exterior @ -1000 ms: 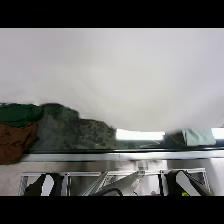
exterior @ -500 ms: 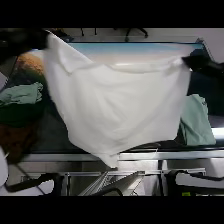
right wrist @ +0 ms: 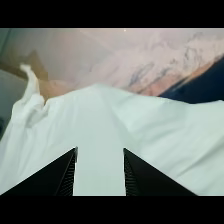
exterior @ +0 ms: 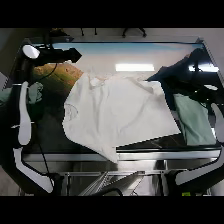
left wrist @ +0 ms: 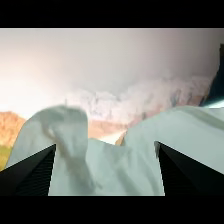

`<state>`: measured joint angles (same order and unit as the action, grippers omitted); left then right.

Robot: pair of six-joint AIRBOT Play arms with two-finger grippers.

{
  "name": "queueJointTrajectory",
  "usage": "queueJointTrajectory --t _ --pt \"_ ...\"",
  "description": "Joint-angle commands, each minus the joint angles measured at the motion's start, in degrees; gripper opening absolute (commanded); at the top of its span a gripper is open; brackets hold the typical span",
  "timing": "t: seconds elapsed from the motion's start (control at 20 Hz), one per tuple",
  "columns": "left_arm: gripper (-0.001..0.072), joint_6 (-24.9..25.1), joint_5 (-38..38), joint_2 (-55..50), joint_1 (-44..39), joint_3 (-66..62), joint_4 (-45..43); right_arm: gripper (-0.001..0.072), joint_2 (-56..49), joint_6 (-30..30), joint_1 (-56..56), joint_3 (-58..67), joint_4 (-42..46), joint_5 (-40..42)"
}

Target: Fold the shirts.

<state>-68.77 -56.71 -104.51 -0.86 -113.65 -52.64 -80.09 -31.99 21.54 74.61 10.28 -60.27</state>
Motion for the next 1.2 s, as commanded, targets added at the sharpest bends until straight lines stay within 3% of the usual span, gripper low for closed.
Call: queueJointTrajectory --t 0.0,0.1,0.25,0.45,0.55,0.7,0.95,1.15 --pt "0.0694 -5.64 -14.16 5.97 6.67 6.19 -0.35 0.0342 4.26 -7.96 5.46 0.11 15.26 -8.44" --pt "0.0694 -6.86 -21.53 10.51 9.79 14.34 -0.44 0.0342 7.02 -12.74 8.35 -0.07 24.7 -14.38" --pt "0.0693 -7.85 -24.76 18.86 12.79 32.04 -0.44 0.0341 11.39 -14.82 10.78 -4.2 27.78 -22.64" --pt "0.0693 -8.44 -22.8 31.76 15.93 57.92 -0.44 0.0342 16.68 -15.1 10.84 -12.15 33.7 -17.05" --pt "0.0646 -8.5 -20.7 36.74 16.31 67.89 -0.42 0.0342 16.55 -16.11 10.8 -12.98 33.64 -16.65" --pt "0.0646 -8.92 -15.58 42.77 15.06 80.06 0.26 0.0343 16.5 -16.09 10.32 -12.96 32.33 -16.61" --pt "0.0647 -11.41 -6.71 45.88 7.54 88.37 0.26 0.0345 16.5 -16.11 10.36 -12.96 32.06 -16.44" --pt "0.0646 -12.31 1.16 38.77 -0.13 86.05 0.17 0.0346 16.5 -16.55 10.36 -12.96 32.0 -16.48"
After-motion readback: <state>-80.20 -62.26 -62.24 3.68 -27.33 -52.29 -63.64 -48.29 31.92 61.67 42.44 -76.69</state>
